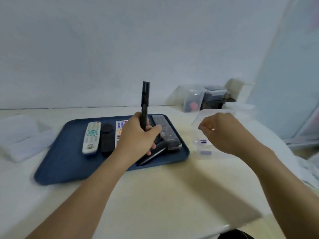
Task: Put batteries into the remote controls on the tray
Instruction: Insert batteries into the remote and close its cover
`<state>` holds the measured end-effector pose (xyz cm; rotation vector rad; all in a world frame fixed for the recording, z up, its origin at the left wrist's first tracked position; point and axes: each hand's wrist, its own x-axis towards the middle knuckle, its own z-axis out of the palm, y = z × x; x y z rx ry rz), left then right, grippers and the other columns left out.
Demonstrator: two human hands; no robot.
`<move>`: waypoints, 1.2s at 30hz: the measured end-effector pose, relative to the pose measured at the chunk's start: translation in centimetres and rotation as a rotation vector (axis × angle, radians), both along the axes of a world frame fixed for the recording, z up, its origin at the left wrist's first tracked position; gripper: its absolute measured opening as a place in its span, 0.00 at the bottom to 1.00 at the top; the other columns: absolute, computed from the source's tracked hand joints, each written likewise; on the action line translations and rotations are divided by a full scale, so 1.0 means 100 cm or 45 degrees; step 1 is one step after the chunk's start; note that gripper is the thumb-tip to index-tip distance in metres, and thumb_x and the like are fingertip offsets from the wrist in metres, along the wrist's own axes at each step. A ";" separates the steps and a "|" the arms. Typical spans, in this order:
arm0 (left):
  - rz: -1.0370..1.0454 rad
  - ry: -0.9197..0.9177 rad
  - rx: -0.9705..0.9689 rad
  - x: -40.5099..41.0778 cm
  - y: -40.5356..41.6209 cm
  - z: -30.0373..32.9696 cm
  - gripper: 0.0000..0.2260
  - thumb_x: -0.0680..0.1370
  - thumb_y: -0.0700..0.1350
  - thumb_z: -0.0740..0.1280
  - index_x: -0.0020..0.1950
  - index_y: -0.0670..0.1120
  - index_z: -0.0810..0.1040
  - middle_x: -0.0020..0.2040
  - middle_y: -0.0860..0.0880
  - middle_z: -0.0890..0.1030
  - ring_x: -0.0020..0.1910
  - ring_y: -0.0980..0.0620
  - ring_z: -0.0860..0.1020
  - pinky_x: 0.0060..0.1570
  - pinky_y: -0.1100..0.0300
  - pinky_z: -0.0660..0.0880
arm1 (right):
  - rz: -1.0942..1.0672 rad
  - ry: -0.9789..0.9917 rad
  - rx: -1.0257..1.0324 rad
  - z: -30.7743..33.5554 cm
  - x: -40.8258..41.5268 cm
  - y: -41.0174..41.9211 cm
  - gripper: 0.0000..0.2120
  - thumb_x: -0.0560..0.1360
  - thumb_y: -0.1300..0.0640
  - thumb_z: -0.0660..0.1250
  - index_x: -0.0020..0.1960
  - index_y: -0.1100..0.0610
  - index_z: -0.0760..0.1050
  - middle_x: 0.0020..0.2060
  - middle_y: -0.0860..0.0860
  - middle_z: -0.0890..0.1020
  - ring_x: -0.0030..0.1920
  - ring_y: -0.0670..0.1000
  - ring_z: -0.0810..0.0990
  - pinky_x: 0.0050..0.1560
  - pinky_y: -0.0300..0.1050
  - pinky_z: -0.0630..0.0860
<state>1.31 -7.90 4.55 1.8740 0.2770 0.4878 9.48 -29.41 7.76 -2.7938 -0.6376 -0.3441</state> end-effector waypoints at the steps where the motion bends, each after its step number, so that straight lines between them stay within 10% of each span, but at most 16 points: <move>1: -0.018 0.005 -0.015 0.009 -0.017 0.003 0.13 0.78 0.45 0.71 0.43 0.47 0.67 0.36 0.46 0.75 0.25 0.53 0.78 0.23 0.61 0.73 | -0.012 0.004 -0.044 -0.006 0.007 -0.007 0.11 0.77 0.61 0.62 0.45 0.62 0.82 0.41 0.57 0.85 0.44 0.59 0.81 0.47 0.54 0.79; 9: -0.101 0.033 -0.239 0.047 -0.093 -0.016 0.15 0.75 0.42 0.75 0.43 0.45 0.68 0.40 0.42 0.80 0.27 0.49 0.81 0.25 0.56 0.77 | 0.063 0.739 -0.099 -0.012 0.056 -0.015 0.15 0.82 0.59 0.61 0.67 0.53 0.76 0.63 0.54 0.77 0.49 0.54 0.83 0.41 0.44 0.83; 24: -0.146 0.014 -0.081 0.048 -0.102 -0.034 0.17 0.74 0.39 0.76 0.42 0.46 0.67 0.35 0.44 0.77 0.28 0.47 0.82 0.20 0.63 0.71 | 0.214 1.216 -0.190 -0.003 0.065 0.005 0.09 0.79 0.63 0.63 0.47 0.58 0.81 0.47 0.54 0.83 0.45 0.52 0.82 0.49 0.44 0.81; 36: -0.145 -0.012 0.076 0.053 -0.098 -0.040 0.15 0.70 0.45 0.77 0.41 0.51 0.69 0.39 0.47 0.82 0.37 0.45 0.84 0.35 0.43 0.82 | 0.303 0.770 -0.287 -0.016 0.044 0.002 0.17 0.81 0.65 0.54 0.34 0.56 0.66 0.34 0.50 0.70 0.36 0.50 0.67 0.43 0.43 0.67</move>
